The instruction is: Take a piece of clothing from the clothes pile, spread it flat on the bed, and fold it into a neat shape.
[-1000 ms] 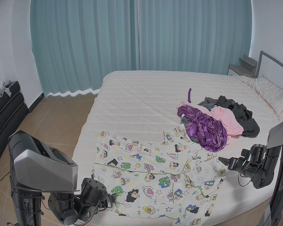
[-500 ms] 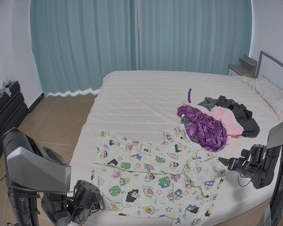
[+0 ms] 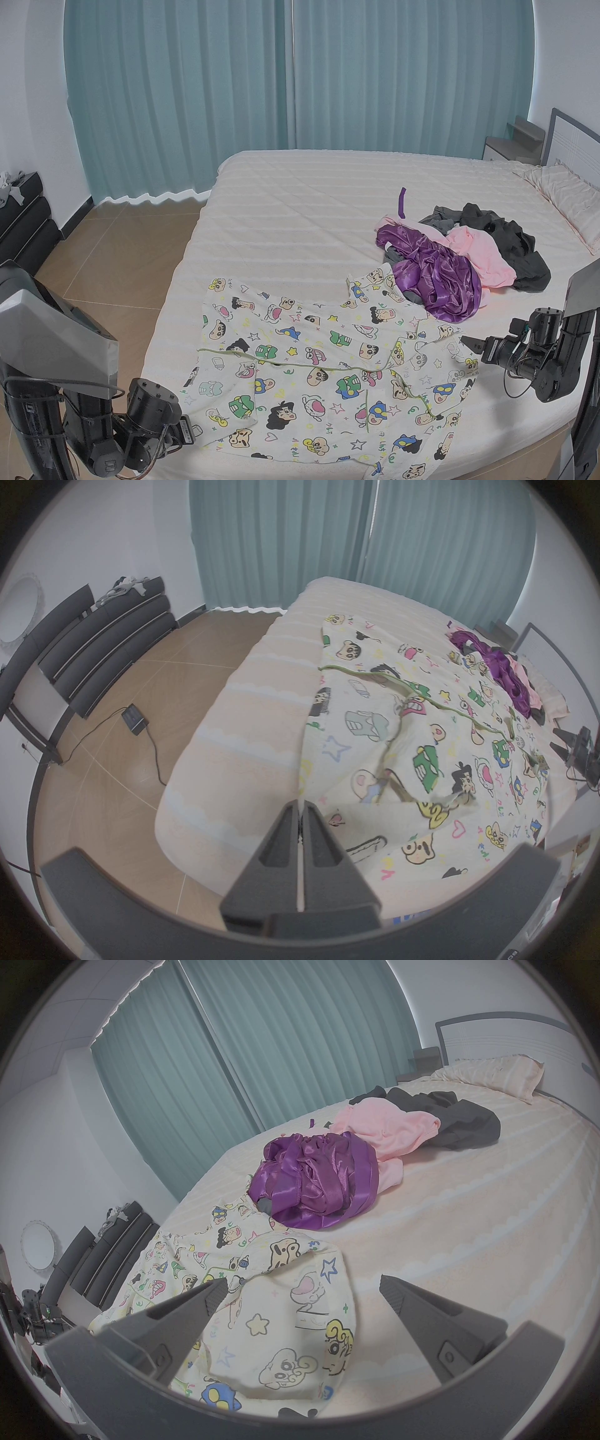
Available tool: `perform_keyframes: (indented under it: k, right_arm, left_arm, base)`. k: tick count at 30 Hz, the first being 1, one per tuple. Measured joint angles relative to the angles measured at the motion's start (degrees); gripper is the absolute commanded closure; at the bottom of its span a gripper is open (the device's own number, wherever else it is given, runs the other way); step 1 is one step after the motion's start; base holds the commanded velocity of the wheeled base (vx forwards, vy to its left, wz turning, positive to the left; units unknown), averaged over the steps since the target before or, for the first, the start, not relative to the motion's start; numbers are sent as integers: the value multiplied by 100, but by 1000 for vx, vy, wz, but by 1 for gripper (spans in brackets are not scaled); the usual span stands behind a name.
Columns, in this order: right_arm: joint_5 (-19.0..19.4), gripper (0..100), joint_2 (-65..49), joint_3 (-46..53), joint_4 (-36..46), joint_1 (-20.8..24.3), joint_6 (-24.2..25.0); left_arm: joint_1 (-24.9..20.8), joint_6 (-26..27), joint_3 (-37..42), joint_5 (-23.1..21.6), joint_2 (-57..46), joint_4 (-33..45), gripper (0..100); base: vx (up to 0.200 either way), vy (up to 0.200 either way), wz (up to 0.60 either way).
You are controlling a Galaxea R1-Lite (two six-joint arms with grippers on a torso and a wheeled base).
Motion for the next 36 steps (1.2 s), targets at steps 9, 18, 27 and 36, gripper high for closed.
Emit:
perform_keyframes:
  k: [9, 18, 27, 36]
  right_arm:
    - [-1, 0, 16, 15, 1, 0, -1]
    - [-1, 0, 30, 12, 4, 0, -1]
    - [0, 0, 68, 4, 9, 0, 0]
    - [-1, 0, 79, 4, 9, 0, 0]
  left_arm:
    - [553, 151, 24, -104, -44, 250, 100]
    - [1399, 641, 24, -673, -18, 260, 100]
    - [1679, 674, 27, -1087, 102, 226, 0]
    - [2311, 660, 24, -1265, 65, -567, 0]
  base:
    - [0, 0, 0]
    - [0, 0, 0]
    - [0, 0, 0]
    - [0, 0, 0]
